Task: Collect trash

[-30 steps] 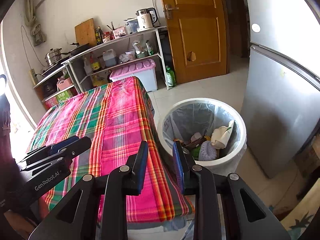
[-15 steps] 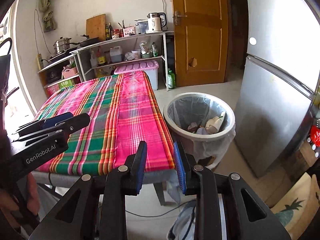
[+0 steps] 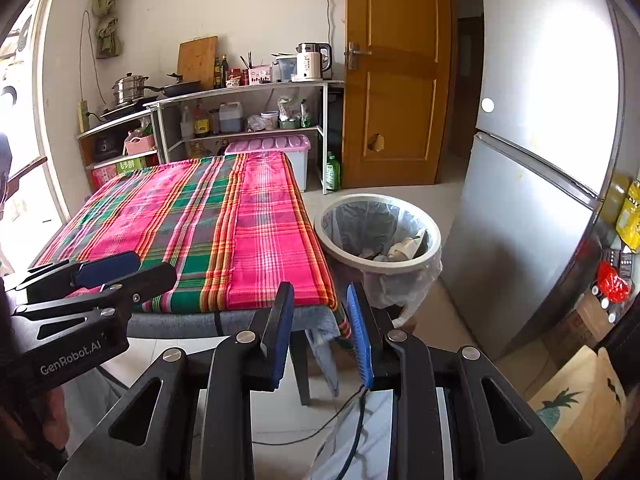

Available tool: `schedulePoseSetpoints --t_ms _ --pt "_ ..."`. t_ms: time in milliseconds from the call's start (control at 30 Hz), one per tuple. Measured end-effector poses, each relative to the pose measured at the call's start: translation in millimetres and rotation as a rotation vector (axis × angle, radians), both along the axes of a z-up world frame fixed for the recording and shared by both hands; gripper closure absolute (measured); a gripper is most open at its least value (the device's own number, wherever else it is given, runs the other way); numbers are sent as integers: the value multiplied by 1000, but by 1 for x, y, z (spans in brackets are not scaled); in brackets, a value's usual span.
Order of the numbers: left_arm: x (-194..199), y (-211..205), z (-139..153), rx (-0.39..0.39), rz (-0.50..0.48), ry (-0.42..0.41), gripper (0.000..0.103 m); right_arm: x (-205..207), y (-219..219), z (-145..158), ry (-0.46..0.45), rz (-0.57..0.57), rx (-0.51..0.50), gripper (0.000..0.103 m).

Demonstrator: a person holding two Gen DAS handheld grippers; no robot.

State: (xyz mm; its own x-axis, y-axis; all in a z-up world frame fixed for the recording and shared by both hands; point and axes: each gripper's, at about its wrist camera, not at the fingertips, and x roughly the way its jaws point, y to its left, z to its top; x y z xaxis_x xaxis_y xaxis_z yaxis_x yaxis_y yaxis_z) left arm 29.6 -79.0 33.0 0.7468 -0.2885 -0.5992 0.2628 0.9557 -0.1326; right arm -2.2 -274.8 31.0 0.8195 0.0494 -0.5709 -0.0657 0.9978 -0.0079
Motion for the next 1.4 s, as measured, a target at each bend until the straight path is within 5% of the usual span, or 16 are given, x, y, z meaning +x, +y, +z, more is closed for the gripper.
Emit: schedulePoseSetpoints --t_ms 1400 --pt "-24 8 -2 11 56 8 54 -16 -5 6 -9 1 8 74"
